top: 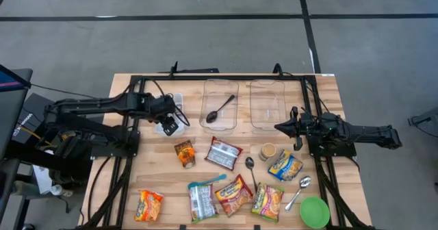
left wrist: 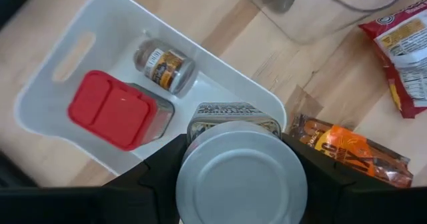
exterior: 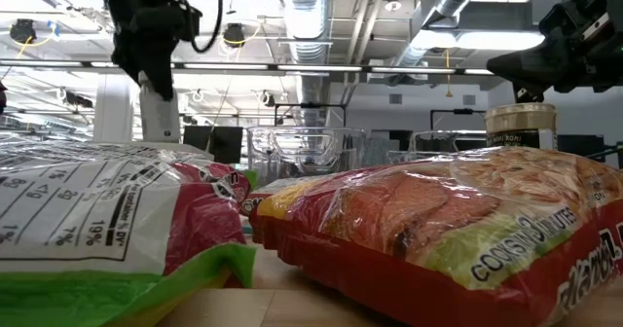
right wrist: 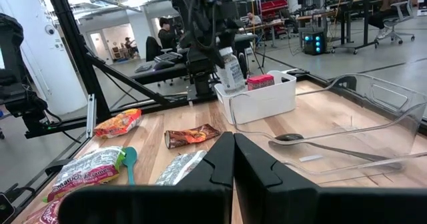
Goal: Pick & Place Food Item
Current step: Put the white seasoning bottle into the white bin
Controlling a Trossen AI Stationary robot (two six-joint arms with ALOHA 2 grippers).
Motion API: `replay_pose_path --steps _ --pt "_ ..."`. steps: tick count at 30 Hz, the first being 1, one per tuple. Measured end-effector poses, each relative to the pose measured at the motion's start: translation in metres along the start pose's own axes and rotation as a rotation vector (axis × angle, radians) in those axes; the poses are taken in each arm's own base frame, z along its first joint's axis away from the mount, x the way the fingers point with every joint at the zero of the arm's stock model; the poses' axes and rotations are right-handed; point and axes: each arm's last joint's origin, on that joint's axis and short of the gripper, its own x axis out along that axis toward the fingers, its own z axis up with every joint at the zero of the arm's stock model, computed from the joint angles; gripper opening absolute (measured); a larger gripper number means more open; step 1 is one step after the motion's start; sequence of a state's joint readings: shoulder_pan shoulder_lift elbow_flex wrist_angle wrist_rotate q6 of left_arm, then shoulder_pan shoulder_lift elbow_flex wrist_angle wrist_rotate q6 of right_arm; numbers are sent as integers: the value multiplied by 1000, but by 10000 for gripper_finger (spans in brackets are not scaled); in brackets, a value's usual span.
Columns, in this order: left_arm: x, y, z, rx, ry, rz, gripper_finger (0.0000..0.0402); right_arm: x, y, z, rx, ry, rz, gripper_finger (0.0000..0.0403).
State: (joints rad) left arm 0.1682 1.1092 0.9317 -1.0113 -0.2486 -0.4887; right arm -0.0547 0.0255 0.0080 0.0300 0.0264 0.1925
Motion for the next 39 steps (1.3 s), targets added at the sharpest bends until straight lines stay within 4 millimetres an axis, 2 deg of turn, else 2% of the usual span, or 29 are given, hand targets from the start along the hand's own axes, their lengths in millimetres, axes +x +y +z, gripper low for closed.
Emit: replay_pose_path --steps 18,39 --pt "43 7 -14 42 10 -72 195 0 0 -1 0 9 -2 0" --pt "56 3 -13 51 39 -91 198 0 0 -1 0 13 -3 0"
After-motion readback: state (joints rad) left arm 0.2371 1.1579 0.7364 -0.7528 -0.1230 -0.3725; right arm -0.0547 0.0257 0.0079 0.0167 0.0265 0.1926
